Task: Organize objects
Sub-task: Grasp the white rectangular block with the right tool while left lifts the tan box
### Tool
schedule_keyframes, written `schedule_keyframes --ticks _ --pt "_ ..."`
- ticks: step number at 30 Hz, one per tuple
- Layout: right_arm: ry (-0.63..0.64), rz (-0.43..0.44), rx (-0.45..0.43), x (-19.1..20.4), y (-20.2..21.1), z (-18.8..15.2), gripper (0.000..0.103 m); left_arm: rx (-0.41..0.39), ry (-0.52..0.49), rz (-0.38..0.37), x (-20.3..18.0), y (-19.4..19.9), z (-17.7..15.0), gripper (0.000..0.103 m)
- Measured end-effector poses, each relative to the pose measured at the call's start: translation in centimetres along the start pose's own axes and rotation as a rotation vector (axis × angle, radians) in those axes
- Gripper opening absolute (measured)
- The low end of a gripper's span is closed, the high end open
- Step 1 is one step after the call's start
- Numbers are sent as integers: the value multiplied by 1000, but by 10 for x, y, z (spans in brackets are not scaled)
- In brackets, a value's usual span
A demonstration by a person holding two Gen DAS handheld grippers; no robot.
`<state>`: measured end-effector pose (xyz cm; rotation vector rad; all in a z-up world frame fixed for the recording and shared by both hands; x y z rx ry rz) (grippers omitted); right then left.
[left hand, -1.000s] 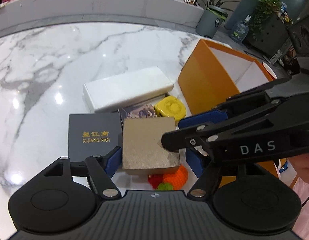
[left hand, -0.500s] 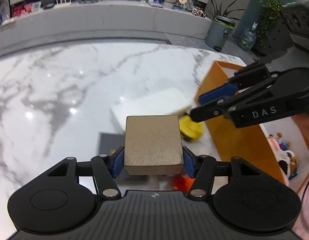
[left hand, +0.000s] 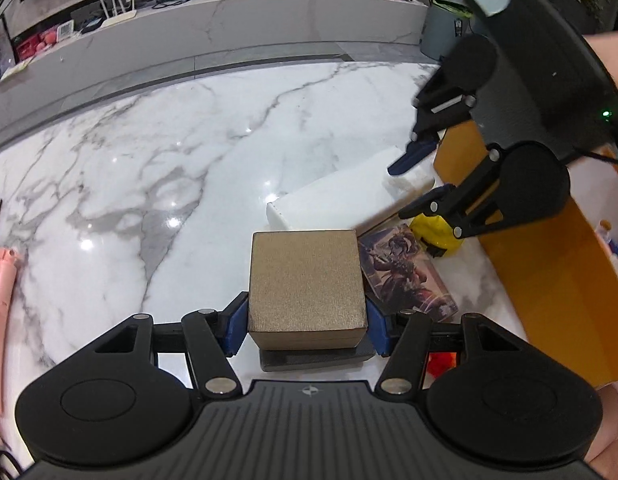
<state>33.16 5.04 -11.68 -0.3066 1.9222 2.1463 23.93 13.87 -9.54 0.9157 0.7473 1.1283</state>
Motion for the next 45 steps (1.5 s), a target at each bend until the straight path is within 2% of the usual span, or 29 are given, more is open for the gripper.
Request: schedule_keyframes --ticks 3,7,10,15,17,21,24,33,36,38,40,45 --pt "112 -26 8 2 -5 3 46 -3 -13 5 0 -2 2 67" --pt "242 -39 38 7 -15 8 47 -9 -13 3 1 -3 2 67" --pt "342 -69 53 11 -22 7 53 -12 -11 -4 2 -3 2 67" --pt "421 -82 45 14 -26 12 61 -13 -11 -11 3 -3 3 67" --pt "430 -80 36 15 -27 14 62 -13 -8 -14 4 -4 3 67" --pt "386 -80 36 5 -29 22 54 -13 -5 -14 4 -4 3 67" --pt "338 -40 43 -3 -28 25 53 -10 0 -16 4 -4 2 67" --pt "6 169 41 -54 -7 32 31 -11 19 -20 6 -3 -1 67" --pt "-87 263 61 -62 -1 25 31 -13 23 -22 7 -3 -1 67" --pt "-164 295 81 -69 -4 21 32 -12 26 -22 7 -3 -1 67" --pt "-198 305 72 -73 -5 20 32 -11 26 -23 7 -3 -1 67" --pt "-193 291 62 -72 -10 29 34 -11 29 -22 7 -3 -1 67"
Point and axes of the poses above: each gripper's, at about its wrist camera, not at the fingertips, and y roughly against the way its jaws point, x to its left, z to its top, the point moved 4 cm from there along -y, roughly the way its jaws point, and after that the axes turned 6 degrees about x, right-handed, at the moved point
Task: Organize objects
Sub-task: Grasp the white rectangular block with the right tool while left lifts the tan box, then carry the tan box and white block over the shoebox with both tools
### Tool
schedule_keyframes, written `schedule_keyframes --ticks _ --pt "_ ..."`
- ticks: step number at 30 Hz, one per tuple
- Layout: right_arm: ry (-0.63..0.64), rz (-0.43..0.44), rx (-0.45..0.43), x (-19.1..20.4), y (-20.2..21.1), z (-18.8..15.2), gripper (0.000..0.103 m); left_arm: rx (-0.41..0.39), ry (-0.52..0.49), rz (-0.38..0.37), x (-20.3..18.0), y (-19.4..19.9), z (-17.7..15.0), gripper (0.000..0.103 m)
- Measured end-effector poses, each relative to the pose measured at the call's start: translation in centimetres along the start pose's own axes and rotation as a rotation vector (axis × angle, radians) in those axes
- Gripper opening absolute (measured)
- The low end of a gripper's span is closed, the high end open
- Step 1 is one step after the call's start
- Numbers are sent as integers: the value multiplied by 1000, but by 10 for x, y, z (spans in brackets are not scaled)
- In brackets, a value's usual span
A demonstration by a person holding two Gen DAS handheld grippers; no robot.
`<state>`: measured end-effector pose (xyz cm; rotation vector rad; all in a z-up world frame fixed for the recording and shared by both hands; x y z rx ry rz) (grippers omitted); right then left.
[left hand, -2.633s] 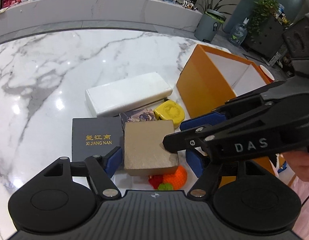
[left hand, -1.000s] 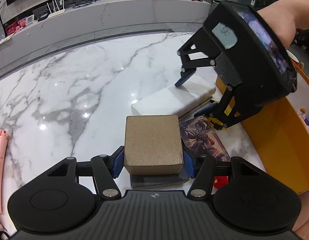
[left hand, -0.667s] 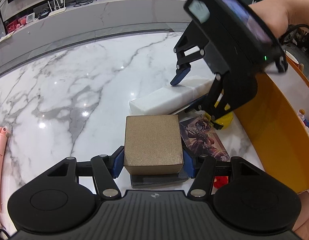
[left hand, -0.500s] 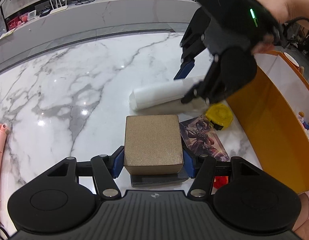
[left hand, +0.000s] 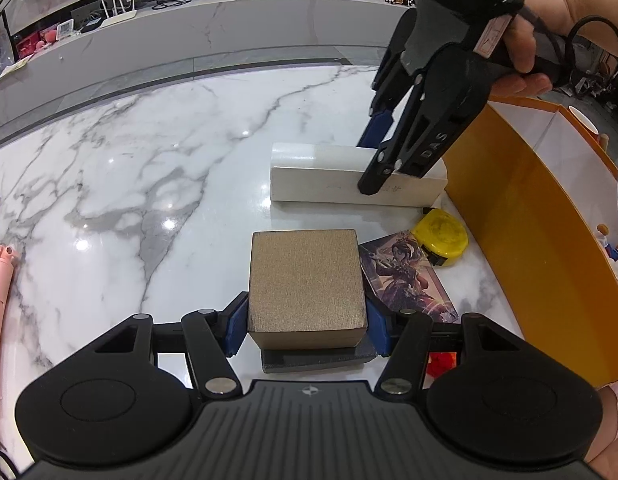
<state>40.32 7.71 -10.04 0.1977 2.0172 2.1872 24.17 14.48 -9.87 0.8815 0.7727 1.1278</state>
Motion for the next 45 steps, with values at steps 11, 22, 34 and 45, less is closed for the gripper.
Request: schedule_keyframes --ticks 11,22,34,45 --pt "58 -103 -53 15 0 7 31 -18 32 -7 0 5 -1 67" --pt "155 -210 -152 60 118 -24 31 -173 -89 -3 -55 83 12 67" --pt "36 -354 -91 72 179 -172 31 -174 -520 -48 -194 98 48 67" --pt "1 -394 -70 53 143 -243 31 76 -869 55 -265 16 76 67"
Point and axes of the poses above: each gripper's, at about its wrist camera, not at the fingertips, and y roughly against the way its jaws point, x to its left, z to its top, the point moved 4 cm from there along -y, roughly the way its jaws point, and after that the axes turned 6 degrees about x, right-handed, at the moved point
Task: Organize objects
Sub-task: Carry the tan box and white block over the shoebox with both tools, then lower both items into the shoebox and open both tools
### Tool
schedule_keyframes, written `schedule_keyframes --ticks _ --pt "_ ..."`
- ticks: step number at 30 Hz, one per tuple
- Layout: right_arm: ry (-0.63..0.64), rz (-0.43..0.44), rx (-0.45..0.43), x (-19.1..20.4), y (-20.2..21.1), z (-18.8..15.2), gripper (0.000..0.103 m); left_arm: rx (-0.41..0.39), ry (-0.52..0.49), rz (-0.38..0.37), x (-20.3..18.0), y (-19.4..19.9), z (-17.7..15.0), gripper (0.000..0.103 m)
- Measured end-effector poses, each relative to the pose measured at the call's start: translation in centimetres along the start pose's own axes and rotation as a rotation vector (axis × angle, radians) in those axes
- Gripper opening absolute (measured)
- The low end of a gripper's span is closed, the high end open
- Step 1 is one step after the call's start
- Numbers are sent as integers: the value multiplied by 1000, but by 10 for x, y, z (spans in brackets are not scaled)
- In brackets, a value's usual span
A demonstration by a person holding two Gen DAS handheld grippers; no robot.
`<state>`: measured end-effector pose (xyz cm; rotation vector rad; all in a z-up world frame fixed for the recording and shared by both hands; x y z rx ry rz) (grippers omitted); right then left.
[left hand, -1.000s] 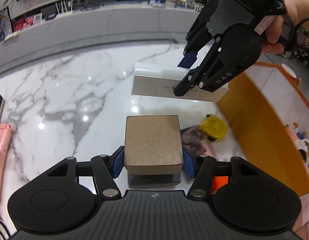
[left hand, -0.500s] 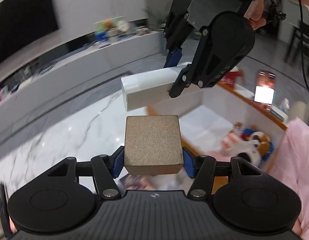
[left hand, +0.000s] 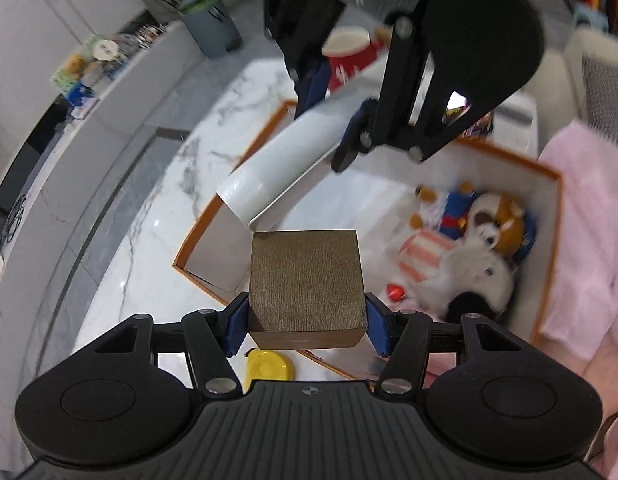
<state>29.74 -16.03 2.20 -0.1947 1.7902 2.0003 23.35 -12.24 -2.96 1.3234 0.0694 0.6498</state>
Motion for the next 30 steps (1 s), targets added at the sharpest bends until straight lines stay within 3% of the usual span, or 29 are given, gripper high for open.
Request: schedule_keyframes --ticks 6,11,25,30 --pt "-14 27 -16 -8 -26 -10 31 116 -76 15 17 -30 5 67" --pt "21 27 -34 -4 -49 -9 31 157 -141 -19 29 -40 17 67" --pt "335 -103 -98 27 -100 -14 31 227 -453 21 15 -81 17 69" --pt "378 -102 -135 31 -112 -17 31 246 -470 17 20 -97 16 71"
Point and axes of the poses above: each gripper's, at about its wrist camera, not at the fingertips, and y roughly against the way its jaws point, x to its left, z to its top, the point moved 4 cm from there along -y, roughly the way its jaws point, and after that the axes turned 6 degrees about x, right-handed, at the moved point
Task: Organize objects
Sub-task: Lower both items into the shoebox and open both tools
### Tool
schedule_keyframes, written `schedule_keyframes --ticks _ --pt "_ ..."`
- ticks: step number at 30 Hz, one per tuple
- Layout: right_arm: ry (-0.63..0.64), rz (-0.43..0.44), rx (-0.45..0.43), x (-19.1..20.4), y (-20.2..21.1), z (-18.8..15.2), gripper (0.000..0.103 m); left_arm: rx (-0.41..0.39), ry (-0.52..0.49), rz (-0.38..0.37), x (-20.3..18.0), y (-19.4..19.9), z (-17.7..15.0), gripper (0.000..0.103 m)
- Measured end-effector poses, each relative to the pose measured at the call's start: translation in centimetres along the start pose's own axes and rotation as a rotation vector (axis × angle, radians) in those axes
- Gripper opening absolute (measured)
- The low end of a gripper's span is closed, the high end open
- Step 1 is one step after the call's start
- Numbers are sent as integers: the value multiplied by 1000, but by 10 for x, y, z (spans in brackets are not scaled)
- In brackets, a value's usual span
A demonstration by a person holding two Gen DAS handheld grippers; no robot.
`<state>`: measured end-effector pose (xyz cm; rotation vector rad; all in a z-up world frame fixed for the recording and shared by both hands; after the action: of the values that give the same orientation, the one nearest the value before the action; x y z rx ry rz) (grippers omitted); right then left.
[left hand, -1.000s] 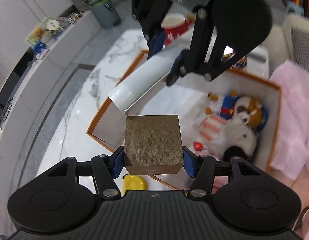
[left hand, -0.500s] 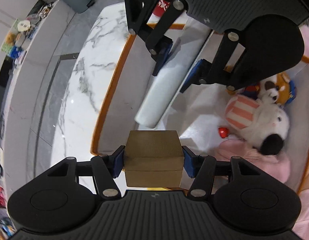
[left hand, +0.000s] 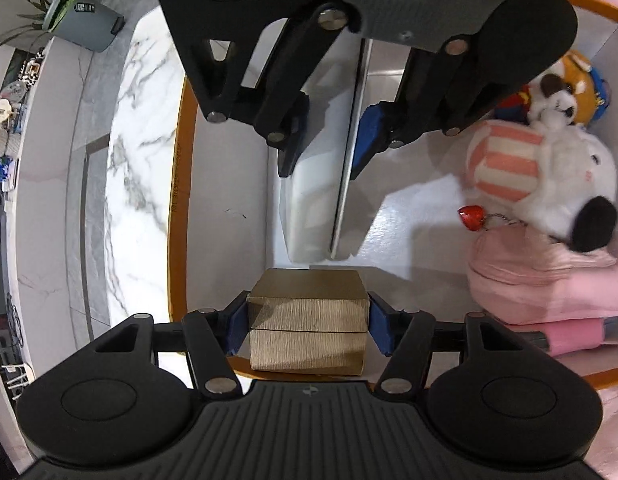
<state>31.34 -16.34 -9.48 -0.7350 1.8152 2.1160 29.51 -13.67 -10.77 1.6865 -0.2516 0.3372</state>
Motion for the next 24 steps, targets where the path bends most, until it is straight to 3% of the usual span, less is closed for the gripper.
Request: schedule_keyframes --ticks 5,10,15,18,23,24 --pt "152 -83 -30 17 -14 -4 31 -10 1 14 2 -12 -2 71" --pt "220 -135 1 22 -30 -8 31 -11 4 9 6 -17 -1 74" --pt "184 -129 42 18 -41 -8 31 -17 33 18 10 -21 -3 77" --pt "64 -63 81 12 -46 -1 32 -25 69 5 15 -20 -5 78" --pt "-7 -37 68 8 -42 -2 35 -24 95 10 14 -19 -2 74" --pt "-28 -19 69 7 -40 -2 39 -29 99 13 14 -19 -1 74"
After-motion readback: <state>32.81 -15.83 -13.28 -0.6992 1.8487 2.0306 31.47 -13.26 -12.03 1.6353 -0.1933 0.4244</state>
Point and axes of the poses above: each gripper's, at about its wrist camera, not at the fingertips, and y roughly against the way its jaws point, x to its left, z to its top, the point moved 4 cm from there along -y, roughly the way its jaws point, and after that the axes turned 6 degrees about x, right-handed, at the moved point
